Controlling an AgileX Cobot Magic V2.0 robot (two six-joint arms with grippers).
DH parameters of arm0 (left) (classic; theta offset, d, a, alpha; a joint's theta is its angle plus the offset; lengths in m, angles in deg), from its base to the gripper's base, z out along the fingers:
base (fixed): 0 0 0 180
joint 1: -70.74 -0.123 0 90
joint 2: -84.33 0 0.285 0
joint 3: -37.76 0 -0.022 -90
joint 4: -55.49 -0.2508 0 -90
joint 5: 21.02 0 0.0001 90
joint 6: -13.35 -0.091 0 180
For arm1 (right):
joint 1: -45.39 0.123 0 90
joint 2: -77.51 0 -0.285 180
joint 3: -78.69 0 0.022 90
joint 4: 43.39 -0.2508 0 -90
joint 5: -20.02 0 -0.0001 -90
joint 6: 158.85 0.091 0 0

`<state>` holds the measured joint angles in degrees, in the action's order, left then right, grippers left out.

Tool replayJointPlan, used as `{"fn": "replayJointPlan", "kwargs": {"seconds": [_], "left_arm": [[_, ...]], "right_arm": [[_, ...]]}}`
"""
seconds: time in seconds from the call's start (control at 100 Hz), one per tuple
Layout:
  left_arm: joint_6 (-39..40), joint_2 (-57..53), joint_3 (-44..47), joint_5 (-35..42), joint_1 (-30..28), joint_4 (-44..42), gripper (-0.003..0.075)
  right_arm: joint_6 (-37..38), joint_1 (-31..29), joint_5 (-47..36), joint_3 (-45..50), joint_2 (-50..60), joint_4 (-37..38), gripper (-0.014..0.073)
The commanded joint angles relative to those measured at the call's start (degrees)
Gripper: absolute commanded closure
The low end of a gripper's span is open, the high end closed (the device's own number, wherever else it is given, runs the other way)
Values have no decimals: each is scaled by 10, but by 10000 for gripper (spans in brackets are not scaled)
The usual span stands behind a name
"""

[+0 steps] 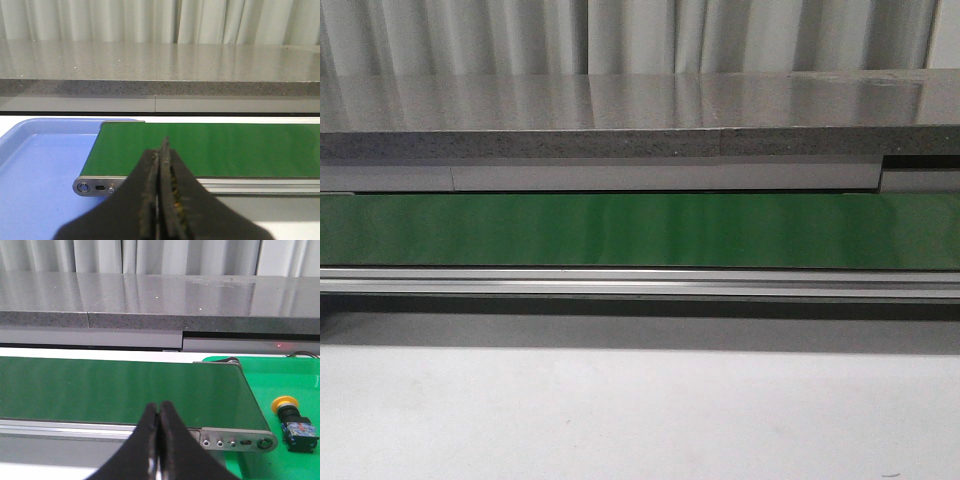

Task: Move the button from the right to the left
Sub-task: 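Move the right gripper over the yellow-capped button in the green tray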

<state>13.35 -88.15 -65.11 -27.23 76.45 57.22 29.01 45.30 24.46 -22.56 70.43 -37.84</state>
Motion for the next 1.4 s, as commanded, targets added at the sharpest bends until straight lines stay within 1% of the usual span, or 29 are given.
{"fn": "replayJointPlan", "kwargs": {"seconds": [0.0,0.8,0.9,1.07,1.21,1.39], "left_arm": [[0,-16,27,43,4,0,741],[0,-16,27,43,4,0,741],[0,-16,27,43,4,0,741],[0,-16,27,43,4,0,741],[0,-16,27,43,4,0,741],[0,-16,27,43,4,0,741]], "right_arm": [[-2,-1,-50,-8,10,5,655],[-2,-1,-44,-16,10,5,655],[-2,-1,-1,-52,7,5,655],[-2,-1,120,-145,-20,5,655],[-2,-1,158,-214,-69,5,655],[-2,-1,189,-286,-145,5,655]]}}
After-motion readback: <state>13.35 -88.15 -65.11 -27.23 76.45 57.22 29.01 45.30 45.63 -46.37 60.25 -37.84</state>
